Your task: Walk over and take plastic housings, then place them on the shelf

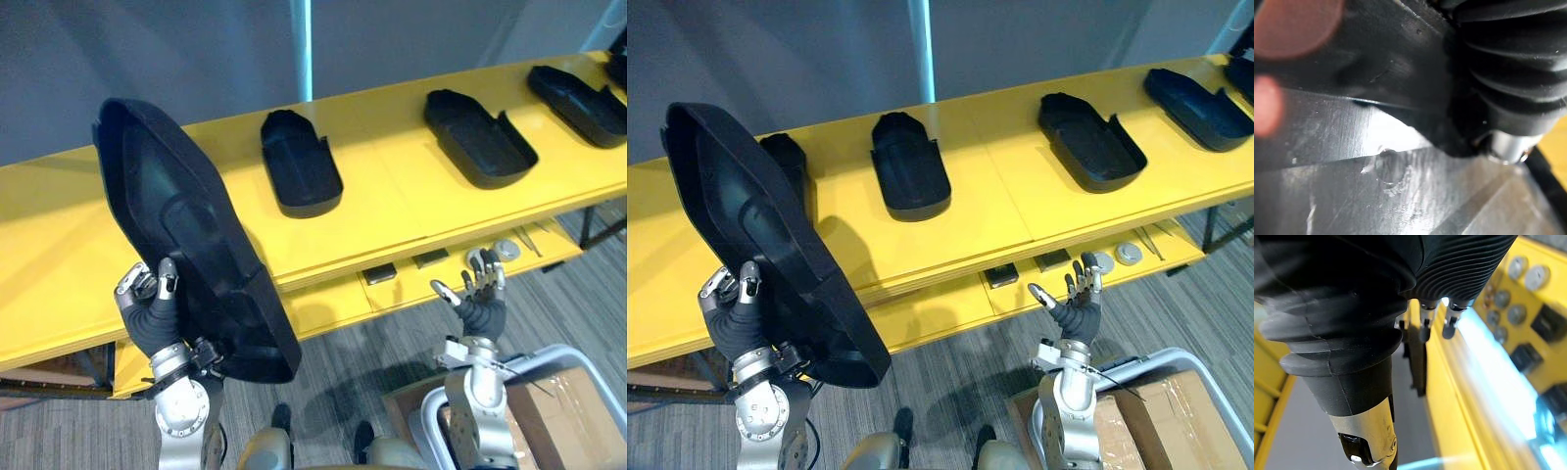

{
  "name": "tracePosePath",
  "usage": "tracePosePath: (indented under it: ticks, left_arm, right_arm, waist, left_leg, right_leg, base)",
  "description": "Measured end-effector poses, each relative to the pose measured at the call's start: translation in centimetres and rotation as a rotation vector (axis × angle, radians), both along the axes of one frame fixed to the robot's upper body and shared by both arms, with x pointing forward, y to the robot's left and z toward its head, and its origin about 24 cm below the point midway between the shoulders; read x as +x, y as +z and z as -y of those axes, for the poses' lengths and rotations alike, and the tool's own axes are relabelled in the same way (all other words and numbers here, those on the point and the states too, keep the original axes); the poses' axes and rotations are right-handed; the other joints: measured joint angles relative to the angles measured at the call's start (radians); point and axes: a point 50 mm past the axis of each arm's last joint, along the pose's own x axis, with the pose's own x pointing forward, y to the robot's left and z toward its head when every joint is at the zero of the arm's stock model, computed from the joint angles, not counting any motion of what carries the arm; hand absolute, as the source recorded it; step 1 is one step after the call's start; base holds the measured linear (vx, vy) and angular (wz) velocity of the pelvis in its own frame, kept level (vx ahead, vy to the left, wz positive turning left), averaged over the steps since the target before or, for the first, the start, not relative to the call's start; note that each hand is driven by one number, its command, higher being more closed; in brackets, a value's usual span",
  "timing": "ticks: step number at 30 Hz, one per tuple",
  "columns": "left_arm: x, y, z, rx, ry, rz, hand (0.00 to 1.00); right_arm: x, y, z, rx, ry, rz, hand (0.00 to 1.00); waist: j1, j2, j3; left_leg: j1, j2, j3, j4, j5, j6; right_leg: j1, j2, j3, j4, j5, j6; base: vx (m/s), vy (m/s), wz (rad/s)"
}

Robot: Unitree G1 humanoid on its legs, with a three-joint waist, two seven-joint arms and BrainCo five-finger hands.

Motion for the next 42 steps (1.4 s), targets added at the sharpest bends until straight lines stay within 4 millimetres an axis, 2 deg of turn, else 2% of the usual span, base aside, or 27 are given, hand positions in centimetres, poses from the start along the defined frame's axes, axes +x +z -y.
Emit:
tracePosePath:
  ticks: [1, 2, 3, 4, 5, 6, 7, 9, 10, 12, 13, 14, 15, 16, 19, 21, 22, 23, 25, 26, 27, 31, 35, 38, 40, 41, 42]
  left_arm:
    - [-0.1, -0.2, 0.1, 0.003, -0.014, -0.017, 1.0]
    - [-0.4, -0.6, 0.1, 0.014, -0.033, -0.038, 1.0]
    - [-0.9, -1.1, -0.1, 0.023, -0.035, -0.068, 1.0]
    - [-1.0, -1.4, -0.2, 0.019, -0.038, -0.08, 1.0]
    - [-1.4, -1.7, -0.2, 0.012, -0.042, -0.096, 1.0]
    - [-1.7, -1.9, -0.4, 0.008, -0.04, -0.101, 1.0]
    - [-1.9, -1.9, -0.6, 0.007, -0.034, -0.099, 1.0]
    - [-2.6, -2.0, -1.3, 0.014, 0.001, -0.1, 1.0]
    - [-3.1, -2.6, -1.8, 0.016, 0.028, -0.134, 1.0]
    - [-3.1, -3.5, -2.5, 0.021, 0.054, -0.179, 1.0]
    - [-3.1, -3.7, -2.7, 0.026, 0.06, -0.189, 1.0]
    - [-3.0, -3.6, -2.7, 0.03, 0.048, -0.186, 1.0]
    - [-3.0, -3.6, -2.5, 0.039, 0.023, -0.187, 1.0]
    - [-2.9, -3.6, -2.5, 0.047, 0.007, -0.187, 1.0]
    - [-2.3, -3.5, -1.9, 0.112, -0.07, -0.2, 1.0]
    - [-1.5, -2.9, -1.8, 0.16, -0.137, -0.172, 1.0]
    - [-1.4, -2.8, -1.9, 0.172, -0.142, -0.171, 1.0]
    - [-0.9, -2.5, -2.0, 0.195, -0.156, -0.171, 1.0]
    - [-0.4, -2.1, -1.7, 0.199, -0.176, -0.15, 1.0]
    - [0.0, -1.9, -1.3, 0.194, -0.193, -0.133, 1.0]
    - [0.2, -1.9, -0.8, 0.173, -0.209, -0.125, 1.0]
    - [0.3, -2.2, 0.6, 0.149, -0.245, -0.127, 1.0]
    - [0.5, -2.0, 0.8, 0.128, -0.217, -0.11, 1.0]
    - [0.6, -1.8, 0.6, 0.13, -0.191, -0.106, 1.0]
    - [0.6, -1.8, 0.4, 0.129, -0.181, -0.105, 1.0]
    - [0.5, -1.8, 0.2, 0.129, -0.171, -0.106, 1.0]
    - [0.5, -1.8, 0.1, 0.129, -0.168, -0.106, 1.0]
  right_arm:
    - [-0.2, -0.2, 0.1, 0.0, -0.009, -0.011, 0.0]
    - [-0.5, -0.6, 0.3, 0.004, -0.029, -0.032, 0.0]
    - [-0.5, -0.7, 0.3, 0.009, -0.039, -0.043, 0.0]
    - [-0.5, -0.7, 0.3, 0.008, -0.044, -0.043, 0.0]
    - [-0.4, -0.6, 0.5, 0.001, -0.045, -0.038, 0.0]
    - [-0.1, -0.4, 0.5, -0.01, -0.038, -0.026, 0.0]
    - [0.1, -0.3, 0.5, -0.014, -0.029, -0.017, 0.0]
    - [0.9, 0.1, 0.1, -0.018, -0.006, 0.025, 0.0]
    - [1.6, 0.7, 0.0, -0.035, 0.002, 0.07, 0.0]
    - [3.1, 0.8, -1.1, -0.029, 0.052, 0.081, 0.0]
    - [3.7, 0.5, -2.2, -0.016, 0.096, 0.069, 0.0]
    - [3.9, 0.3, -2.9, -0.015, 0.128, 0.061, 0.0]
    - [3.9, 0.0, -3.6, -0.014, 0.155, 0.044, 0.0]
    - [3.9, -0.1, -3.7, -0.013, 0.161, 0.039, 0.0]
    - [2.7, -1.4, -3.6, -0.002, 0.157, -0.015, 0.0]
    - [2.0, -2.2, -4.1, 0.017, 0.16, -0.049, 0.0]
    - [2.0, -2.4, -4.4, 0.024, 0.171, -0.059, 0.0]
    - [1.7, -2.6, -5.7, 0.037, 0.216, -0.073, 0.0]
    - [1.3, -2.5, -6.1, 0.035, 0.234, -0.07, 0.0]
    - [1.2, -2.0, -6.0, 0.003, 0.239, -0.052, 0.0]
    - [1.2, -1.6, -5.8, -0.017, 0.243, -0.034, 0.0]
    - [1.2, -1.4, -5.7, -0.017, 0.257, -0.027, 0.0]
    - [0.7, -1.2, -5.1, -0.039, 0.259, -0.031, 0.0]
    - [0.5, -0.7, -4.8, -0.13, 0.216, -0.008, 0.0]
    - [0.5, 1.1, -4.4, -0.17, 0.164, 0.081, 0.0]
    - [0.2, 3.9, -4.0, -0.222, 0.096, 0.233, 0.0]
    - [0.1, 4.9, -3.8, -0.247, 0.07, 0.289, 0.0]
  waist:
    - [-0.009, 0.003, -0.002]
    - [-0.011, 0.016, -0.012]
    - [-0.004, 0.011, -0.009]
    - [-0.001, 0.007, -0.006]
    - [0.008, -0.006, -0.006]
    - [0.015, 0.001, -0.01]
    - [0.017, 0.003, -0.011]
    - [0.022, 0.013, -0.019]
    - [0.024, 0.038, -0.036]
    - [0.011, 0.008, -0.04]
    - [0.016, -0.008, -0.042]
    - [0.019, -0.009, -0.041]
    - [0.02, -0.006, -0.04]
    - [0.02, -0.004, -0.036]
    - [0.021, 0.008, -0.037]
    - [0.025, 0.015, -0.033]
    - [0.028, 0.014, -0.034]
    - [0.023, 0.015, -0.034]
    - [0.013, 0.013, -0.035]
    - [0.013, 0.01, -0.037]
    - [0.011, 0.012, -0.036]
    - [-0.015, 0.032, -0.03]
    - [-0.015, 0.034, -0.029]
    - [-0.013, 0.034, -0.028]
    - [-0.011, 0.033, -0.026]
    - [-0.004, 0.039, -0.028]
    - [-0.004, 0.041, -0.029]
  left_leg:
    - [0.002, -0.008, 0.011, -0.027, 0.029, 0.007]
    - [0.004, 0.007, 0.11, -0.047, -0.021, 0.055]
    - [-0.018, 0.032, 0.217, 0.017, -0.04, 0.075]
    - [-0.027, 0.041, 0.244, 0.058, -0.041, 0.076]
    - [-0.051, 0.066, 0.281, 0.147, -0.042, 0.08]
    - [-0.07, 0.1, 0.28, 0.227, -0.044, 0.086]
    - [-0.076, 0.121, 0.276, 0.263, -0.043, 0.089]
    - [-0.071, 0.176, 0.251, 0.304, 0.01, 0.119]
    - [-0.068, 0.165, 0.186, 0.312, -0.021, 0.034]
    - [-0.08, 0.119, 0.194, 0.32, -0.058, 0.022]
    - [-0.088, 0.11, 0.191, 0.337, -0.088, 0.013]
    - [-0.089, 0.114, 0.194, 0.359, -0.136, -0.016]
    - [-0.08, 0.119, 0.196, 0.379, -0.209, -0.059]
    - [-0.077, 0.119, 0.196, 0.389, -0.242, -0.078]
    - [-0.089, 0.106, 0.194, 0.441, -0.298, -0.043]
    - [-0.069, 0.107, 0.221, 0.38, -0.297, -0.031]
    - [-0.065, 0.11, 0.224, 0.355, -0.29, -0.021]
    - [-0.048, 0.118, 0.214, 0.284, -0.254, -0.01]
    - [-0.036, 0.117, 0.196, 0.213, -0.203, -0.01]
    - [-0.038, 0.111, 0.197, 0.171, -0.17, -0.015]
    - [-0.041, 0.107, 0.197, 0.142, -0.128, -0.02]
    - [-0.03, 0.119, 0.198, 0.046, -0.04, -0.028]
    - [-0.004, 0.141, 0.199, 0.029, -0.035, -0.037]
    - [-0.022, 0.141, 0.198, 0.112, -0.066, -0.021]
    - [-0.038, 0.14, 0.199, 0.177, -0.075, -0.006]
    - [-0.033, 0.148, 0.2, 0.183, -0.075, -0.006]
    - [-0.031, 0.151, 0.2, 0.178, -0.075, -0.005]
  right_leg:
    - [0.014, -0.022, -0.043, 0.002, -0.005, -0.002]
    - [0.028, -0.047, -0.109, 0.021, -0.014, 0.0]
    - [0.041, -0.088, -0.147, 0.059, -0.024, 0.001]
    - [0.048, -0.115, -0.161, 0.081, -0.03, 0.001]
    - [0.048, -0.177, -0.176, 0.136, -0.043, 0.001]
    - [0.045, -0.23, -0.179, 0.178, -0.05, 0.006]
    - [0.047, -0.258, -0.177, 0.194, -0.057, 0.017]
    - [0.044, -0.316, -0.123, 0.21, -0.103, 0.097]
    - [0.021, -0.339, -0.075, 0.216, -0.117, 0.177]
    - [-0.002, -0.365, -0.009, 0.183, -0.112, 0.173]
    - [0.0, -0.364, 0.007, 0.156, -0.088, 0.152]
    - [0.015, -0.358, 0.0, 0.134, -0.06, 0.167]
    - [0.043, -0.355, -0.006, 0.116, -0.038, 0.207]
    - [0.059, -0.357, -0.012, 0.11, -0.031, 0.213]
    - [0.096, -0.359, 0.0, 0.085, 0.113, 0.148]
    - [0.044, -0.358, 0.004, 0.107, 0.215, 0.064]
    - [0.024, -0.346, 0.007, 0.123, 0.207, 0.059]
    - [0.008, -0.253, 0.033, 0.13, 0.124, 0.074]
    - [0.011, -0.145, 0.051, 0.07, 0.058, 0.08]
    - [0.013, -0.084, 0.051, -0.015, 0.037, 0.065]
    - [0.037, -0.068, 0.062, -0.086, 0.057, 0.09]
    - [0.019, -0.035, 0.061, -0.111, 0.085, 0.074]
    - [0.025, -0.013, 0.064, -0.079, 0.057, 0.031]
    - [0.021, -0.023, 0.064, -0.009, -0.005, 0.04]
    - [0.028, -0.03, 0.067, 0.019, -0.024, 0.039]
    - [0.028, -0.023, 0.08, 0.031, -0.03, 0.03]
    - [0.028, -0.02, 0.082, 0.031, -0.031, 0.03]
  base:
    - [-0.03, 0.08, 1.83]
    - [-0.03, 0.143, 1.73]
    - [-0.03, 0.157, 1.51]
    - [-0.02, 0.192, 1.15]
    - [-0.05, 0.241, 0.78]
    - [-0.06, 0.271, 0.62]
    - [-0.05, 0.33, 0.22]
    - [0.0, 0.352, -0.13]
    - [0.01, 0.581, -0.2]
    - [-0.03, 0.521, -0.13]
    - [-0.05, 0.264, -0.09]
    - [-0.07, 0.324, -0.06]
    - [-0.06, 0.327, 0.02]
    - [-0.07, 0.322, 0.06]
    - [-0.08, 0.33, 0.11]
    - [-0.07, 0.245, -0.02]
    - [-0.04, 0.166, -0.13]
    - [-0.02, 0.033, 0.04]
    - [0.0, -0.003, 0.23]
    - [0.05, -0.048, 0.13]
    - [0.05, -0.039, 0.01]
    - [0.07, -0.072, 0.07]
    - [0.07, -0.092, 0.01]
    - [0.03, -0.045, 0.12]
    - [-0.01, -0.047, 0.04]
    - [-0.03, -0.065, -0.05]
    - [-0.03, -0.06, -0.08]
